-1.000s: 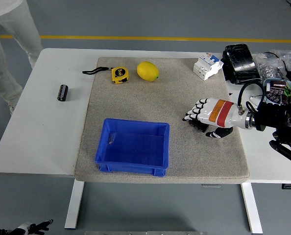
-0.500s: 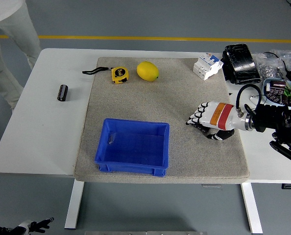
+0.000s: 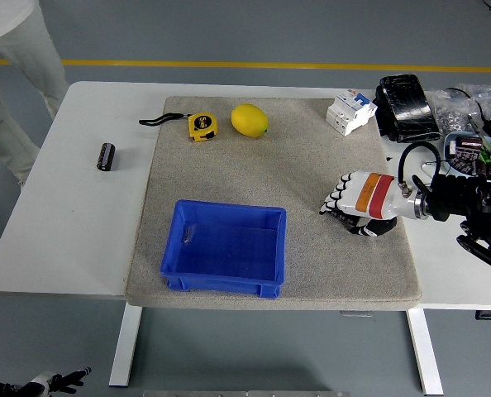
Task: Pick up the battery,place it into the box
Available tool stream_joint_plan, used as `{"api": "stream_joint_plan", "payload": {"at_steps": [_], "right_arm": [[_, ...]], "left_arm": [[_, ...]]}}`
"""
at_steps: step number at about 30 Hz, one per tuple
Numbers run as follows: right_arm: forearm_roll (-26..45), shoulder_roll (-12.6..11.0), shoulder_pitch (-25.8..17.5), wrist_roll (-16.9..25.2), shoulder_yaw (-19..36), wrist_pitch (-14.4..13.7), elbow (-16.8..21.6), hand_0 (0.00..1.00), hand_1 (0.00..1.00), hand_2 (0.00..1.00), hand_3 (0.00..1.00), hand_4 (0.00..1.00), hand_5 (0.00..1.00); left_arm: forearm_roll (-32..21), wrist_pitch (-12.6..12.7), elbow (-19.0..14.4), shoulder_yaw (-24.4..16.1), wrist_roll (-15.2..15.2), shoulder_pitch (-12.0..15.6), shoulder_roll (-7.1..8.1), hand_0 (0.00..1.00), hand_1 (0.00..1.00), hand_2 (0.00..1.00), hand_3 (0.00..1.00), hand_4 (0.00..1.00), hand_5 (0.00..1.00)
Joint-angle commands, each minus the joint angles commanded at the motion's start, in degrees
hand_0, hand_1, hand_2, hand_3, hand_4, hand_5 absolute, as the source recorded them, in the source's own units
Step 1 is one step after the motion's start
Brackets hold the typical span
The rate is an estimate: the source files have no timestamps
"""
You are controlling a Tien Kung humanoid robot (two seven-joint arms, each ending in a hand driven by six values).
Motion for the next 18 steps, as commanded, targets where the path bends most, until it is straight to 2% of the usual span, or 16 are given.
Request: {"api": "stream_joint_plan", "payload": {"at_steps": [3,4,15,16,18], "right_arm": [[0.0,-0.3,0.7,0.0,-0.7,0.9,0.4,0.716,0.712,0.761,0.817,0.739,0.114],[0.0,-0.4,1.0,0.0,-0.9,1.4,0.7,0.734,0.737,0.796,0.867,0.735,0.104],[-1.0,-0.8,3.6,0.1,-1.7,6.2,4.7,0.778,0.778,0.827,0.897,0.757,0.086],[-1.0,-0.8,3.7,0.2,-1.8,6.3,5.0,0.795,0.789,0.837,0.910,0.808,0.071],[-1.2,-0.9,3.9,0.3,-2.3,6.7,5.5,0.795,0.789,0.837,0.910,0.808,0.071]], "left_arm": [[0.0,0.0,0.0,-0.1,-0.1,0.0,0.10,0.754,0.745,0.797,0.650,0.724,0.643],[0.0,0.0,0.1,-0.1,-0.1,0.0,0.14,0.754,0.744,0.797,0.651,0.723,0.642],[-0.2,0.0,0.2,-0.1,-0.3,0.1,0.35,0.753,0.744,0.796,0.651,0.723,0.641],[-0.1,0.0,0.2,-0.1,-0.3,0.0,0.36,0.752,0.744,0.796,0.653,0.722,0.639],[-0.2,0.0,0.2,-0.1,-0.3,0.0,0.40,0.752,0.744,0.796,0.653,0.722,0.639]]}}
